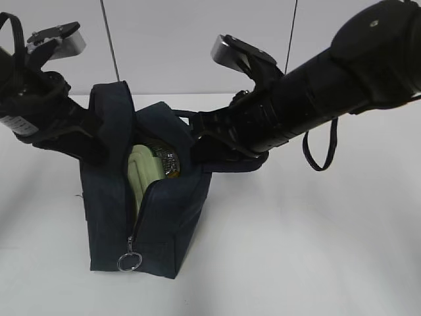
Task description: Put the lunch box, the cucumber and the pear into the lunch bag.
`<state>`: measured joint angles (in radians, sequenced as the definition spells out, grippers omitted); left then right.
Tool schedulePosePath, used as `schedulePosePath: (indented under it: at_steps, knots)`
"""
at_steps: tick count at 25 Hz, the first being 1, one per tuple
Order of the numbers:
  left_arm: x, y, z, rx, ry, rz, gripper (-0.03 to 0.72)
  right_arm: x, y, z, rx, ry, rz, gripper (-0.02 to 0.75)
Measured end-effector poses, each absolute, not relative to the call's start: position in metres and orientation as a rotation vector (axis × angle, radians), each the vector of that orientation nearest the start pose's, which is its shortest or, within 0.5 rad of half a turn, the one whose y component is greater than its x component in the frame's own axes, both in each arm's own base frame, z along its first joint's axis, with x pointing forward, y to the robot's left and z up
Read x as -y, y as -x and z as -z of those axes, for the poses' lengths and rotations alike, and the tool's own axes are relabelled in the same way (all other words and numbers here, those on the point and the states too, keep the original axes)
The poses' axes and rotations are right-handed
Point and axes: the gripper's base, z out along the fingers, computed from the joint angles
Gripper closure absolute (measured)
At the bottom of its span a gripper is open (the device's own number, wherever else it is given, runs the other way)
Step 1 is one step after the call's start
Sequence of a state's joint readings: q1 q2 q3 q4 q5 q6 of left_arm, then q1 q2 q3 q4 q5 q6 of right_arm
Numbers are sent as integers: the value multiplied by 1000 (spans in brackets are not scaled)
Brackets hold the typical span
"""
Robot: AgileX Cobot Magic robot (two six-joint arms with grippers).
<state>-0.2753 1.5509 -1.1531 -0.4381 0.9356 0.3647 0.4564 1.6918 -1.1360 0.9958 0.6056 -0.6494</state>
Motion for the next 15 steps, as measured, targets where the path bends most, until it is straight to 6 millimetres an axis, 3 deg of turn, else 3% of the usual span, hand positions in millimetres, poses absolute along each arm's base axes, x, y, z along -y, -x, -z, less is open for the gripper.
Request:
schedulePosePath:
  at_steps: [9, 15]
  knots:
    - [133, -324, -284, -2720, -692, 579, 667, -190, -280, -258, -2325, 416, -1029, 724]
    - [150, -321, -284, -2714, -771, 589, 667, -187, -283, -260, -2303, 386, -996, 724]
